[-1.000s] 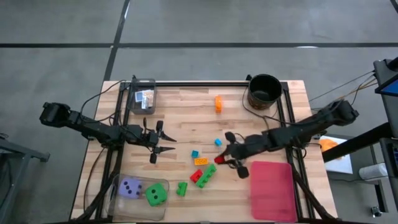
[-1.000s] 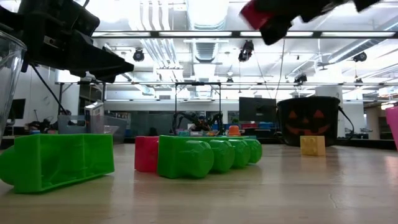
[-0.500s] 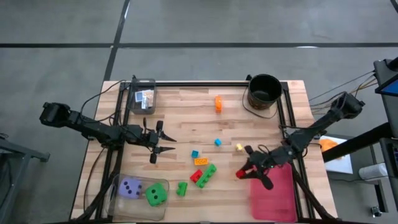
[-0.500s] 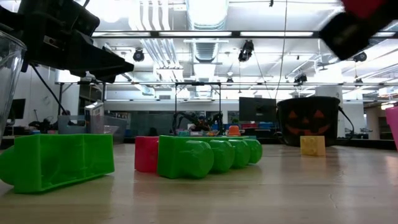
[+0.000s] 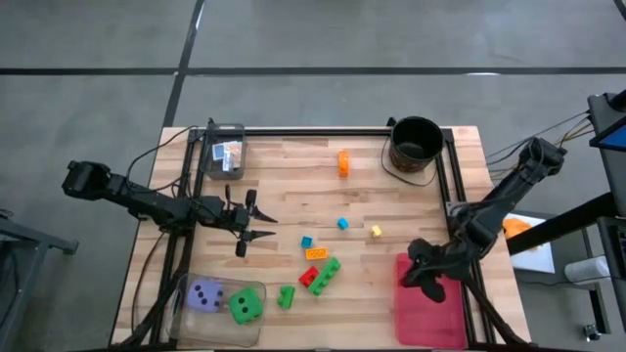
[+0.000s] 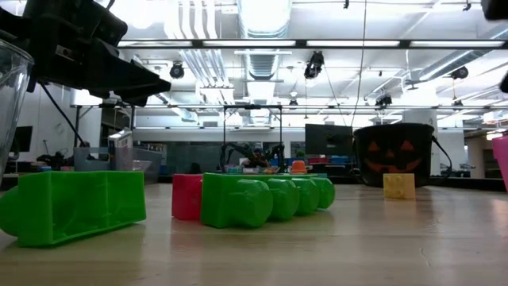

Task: Pick & Place Toys
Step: Put the right red game piece into the pink bin, then put the right light blue game piece into the pink bin

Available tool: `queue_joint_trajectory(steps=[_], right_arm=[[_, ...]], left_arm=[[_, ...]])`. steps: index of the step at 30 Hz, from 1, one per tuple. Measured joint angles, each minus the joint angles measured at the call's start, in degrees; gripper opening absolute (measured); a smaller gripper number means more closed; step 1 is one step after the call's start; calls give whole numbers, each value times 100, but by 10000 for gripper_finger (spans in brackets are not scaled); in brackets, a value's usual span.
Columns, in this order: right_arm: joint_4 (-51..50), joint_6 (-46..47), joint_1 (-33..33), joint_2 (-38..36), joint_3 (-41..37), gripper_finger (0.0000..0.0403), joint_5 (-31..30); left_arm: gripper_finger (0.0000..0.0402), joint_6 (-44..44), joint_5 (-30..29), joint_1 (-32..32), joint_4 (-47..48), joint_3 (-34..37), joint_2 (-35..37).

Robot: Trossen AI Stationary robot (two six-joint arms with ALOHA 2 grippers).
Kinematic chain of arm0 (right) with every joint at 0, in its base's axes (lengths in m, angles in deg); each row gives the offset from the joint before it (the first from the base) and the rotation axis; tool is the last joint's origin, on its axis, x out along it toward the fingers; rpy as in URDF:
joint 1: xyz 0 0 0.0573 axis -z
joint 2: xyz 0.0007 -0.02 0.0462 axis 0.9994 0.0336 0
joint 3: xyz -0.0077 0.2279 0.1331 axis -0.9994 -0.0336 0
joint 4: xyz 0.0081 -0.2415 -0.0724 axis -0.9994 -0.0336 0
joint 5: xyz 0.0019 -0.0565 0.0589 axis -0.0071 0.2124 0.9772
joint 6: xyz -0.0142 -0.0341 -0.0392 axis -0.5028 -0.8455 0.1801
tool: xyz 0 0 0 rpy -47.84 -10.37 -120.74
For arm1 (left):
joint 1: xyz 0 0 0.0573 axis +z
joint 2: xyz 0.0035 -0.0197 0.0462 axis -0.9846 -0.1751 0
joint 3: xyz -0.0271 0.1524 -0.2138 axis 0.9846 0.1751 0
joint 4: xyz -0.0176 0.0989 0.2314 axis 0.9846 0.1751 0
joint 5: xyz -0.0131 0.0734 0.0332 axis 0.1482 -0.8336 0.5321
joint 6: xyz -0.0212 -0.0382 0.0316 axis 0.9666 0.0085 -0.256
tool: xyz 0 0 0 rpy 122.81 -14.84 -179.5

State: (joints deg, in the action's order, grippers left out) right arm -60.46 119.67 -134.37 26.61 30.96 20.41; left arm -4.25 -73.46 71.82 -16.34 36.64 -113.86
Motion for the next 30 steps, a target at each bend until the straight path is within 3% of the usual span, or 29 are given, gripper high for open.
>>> queue_joint_trajectory(steps=[5, 9, 16, 22, 26, 30], right_arm=[[-1254, 653, -7, 416, 466, 89, 362], [-1623, 879, -7, 848, 706, 95, 519], [-2121, 1165, -7, 1541, 1051, 214, 697], [-2637, 1172, -7, 1847, 1370, 272, 698], [-2835, 1104, -7, 1848, 1581, 279, 474], [-2884, 921, -7, 1699, 1710, 280, -192]], left_arm=[[158, 26, 0, 0, -2, 0, 0], [158, 28, 0, 0, 0, 0, 0], [158, 42, 0, 0, 0, 0, 0], [158, 42, 0, 0, 0, 0, 0], [158, 39, 0, 0, 0, 0, 0], [158, 39, 0, 0, 0, 0, 0]])
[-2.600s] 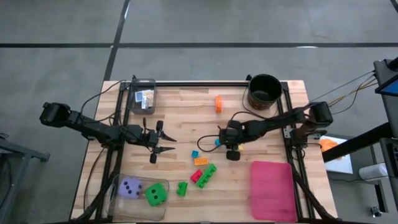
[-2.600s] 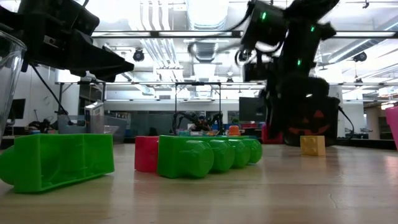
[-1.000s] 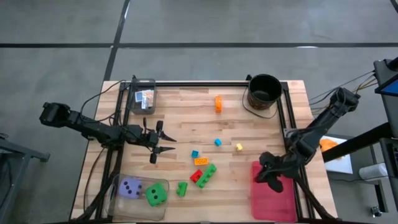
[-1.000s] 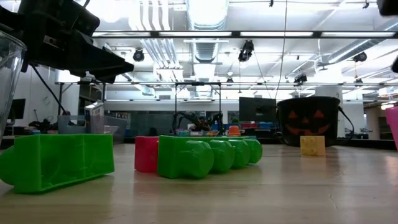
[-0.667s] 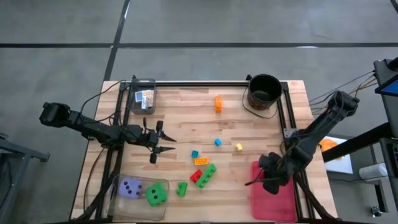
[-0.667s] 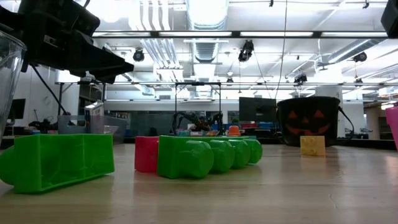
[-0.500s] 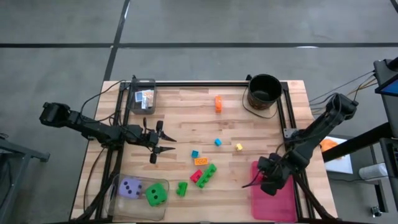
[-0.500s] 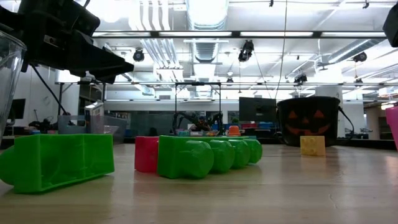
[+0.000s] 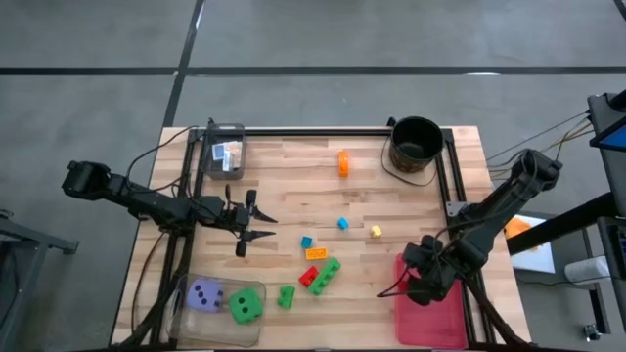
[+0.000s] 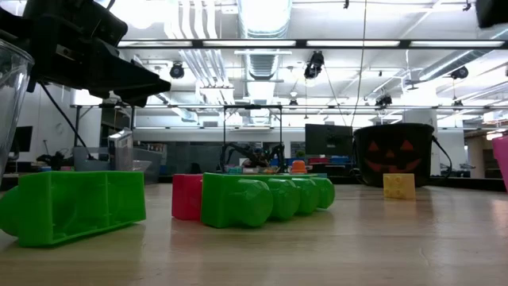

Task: Pick & Place Toys
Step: Put the right light blue game piece into the pink bin

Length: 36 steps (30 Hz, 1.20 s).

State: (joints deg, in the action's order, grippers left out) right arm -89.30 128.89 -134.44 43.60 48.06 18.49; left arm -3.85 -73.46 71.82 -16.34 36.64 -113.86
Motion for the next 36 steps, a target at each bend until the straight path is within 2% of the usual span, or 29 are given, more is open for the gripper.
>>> queue_joint_trajectory(steps=[13, 21, 25, 28, 33, 36], right_arm=[[287, -1500, 100, -112, 109, 281, -3198], [409, -2176, 582, 20, 103, 281, -4271], [1070, -2946, 886, 206, 63, 281, -4360], [1947, -3803, 1095, 473, 63, 281, -4173], [4067, -5495, 1459, 1172, 63, 281, -3256], [5524, -6471, 1642, 1672, 63, 281, -2500]], left_arm=[[158, -7, 0, 0, -2, 0, 0], [158, -15, 0, 0, -2, 0, 0], [158, -15, 0, 0, -2, 0, 0], [158, -15, 0, 0, 0, 0, 0], [158, -15, 0, 0, 0, 0, 0], [158, -15, 1, -1, 0, 0, 0]])
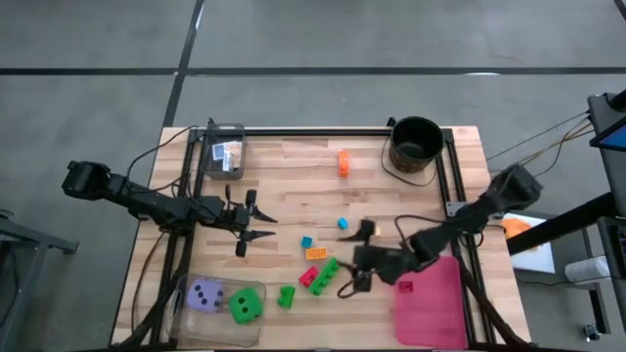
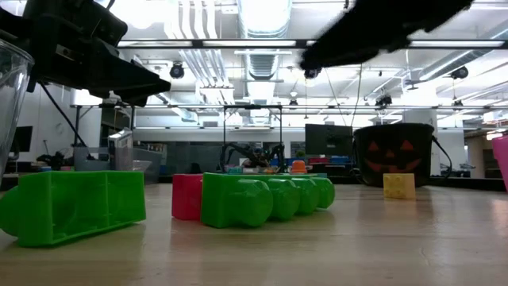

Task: Pick & Place Toys
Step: Put the right light blue game piece into the pink bin

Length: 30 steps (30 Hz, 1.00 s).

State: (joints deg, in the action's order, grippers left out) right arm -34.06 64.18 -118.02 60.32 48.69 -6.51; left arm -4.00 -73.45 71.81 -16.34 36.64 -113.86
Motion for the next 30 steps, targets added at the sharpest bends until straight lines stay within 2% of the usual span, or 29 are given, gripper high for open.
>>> queue_joint_trajectory(steps=[3, 6, 8, 11, 18, 24, 30], right_arm=[[1416, -634, 219, 502, 0, 281, 933], [2407, -845, 476, 964, 0, 281, 1749], [2718, -829, 663, 1244, 0, 281, 2013], [2630, -597, 924, 1505, -9, 281, 2041], [1136, -147, 1355, 1415, 176, 281, 2091], [-783, -6, 1454, 1019, 589, 281, 2065], [-2342, 945, 1676, 866, 867, 281, 1809]], left_arm=[[158, 1, -1, -1, 0, 0, 0], [158, 1, -1, 1, 0, 0, 0], [158, 1, -1, -1, 0, 0, 0], [158, 2, -1, 1, 2, 0, 0], [158, -3, -1, -2, 2, 0, 0], [158, -2, -1, 1, 4, 0, 0], [158, -1, -1, 1, 38, 0, 0]])
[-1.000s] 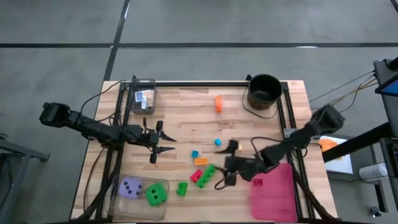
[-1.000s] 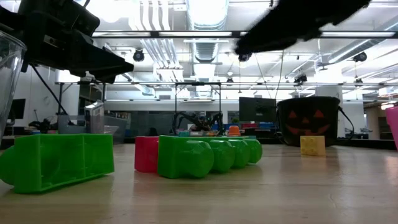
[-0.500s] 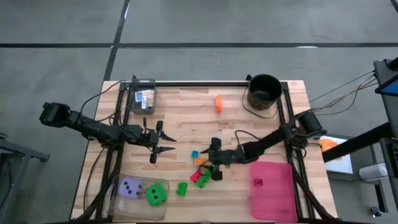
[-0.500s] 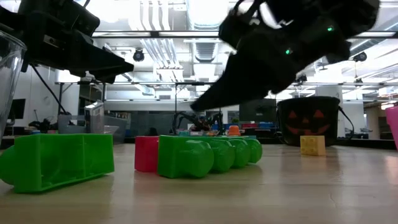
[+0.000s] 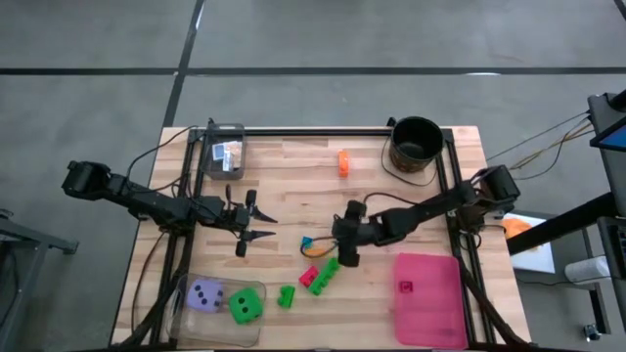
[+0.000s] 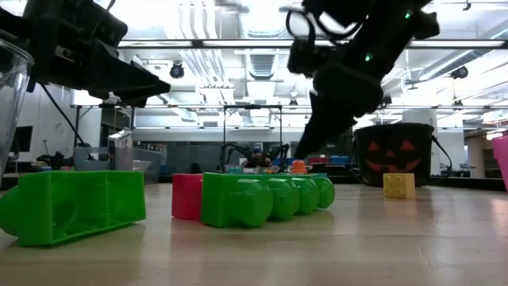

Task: Pick & Place Toys
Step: Put the right light blue game piece into the pink bin

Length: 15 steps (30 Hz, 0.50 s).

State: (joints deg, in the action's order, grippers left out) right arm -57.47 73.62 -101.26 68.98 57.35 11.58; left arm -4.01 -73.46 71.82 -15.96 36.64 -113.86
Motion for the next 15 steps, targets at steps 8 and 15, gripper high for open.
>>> queue_joint_trajectory(steps=[8, 15], right_arm=[[-454, 970, 257, 2, -8, 281, 85], [-656, 1255, 488, 7, -19, 281, 83]], left_arm=[[158, 2, 0, 0, 62, 0, 0], [157, 4, 0, 2, 64, 0, 0]])
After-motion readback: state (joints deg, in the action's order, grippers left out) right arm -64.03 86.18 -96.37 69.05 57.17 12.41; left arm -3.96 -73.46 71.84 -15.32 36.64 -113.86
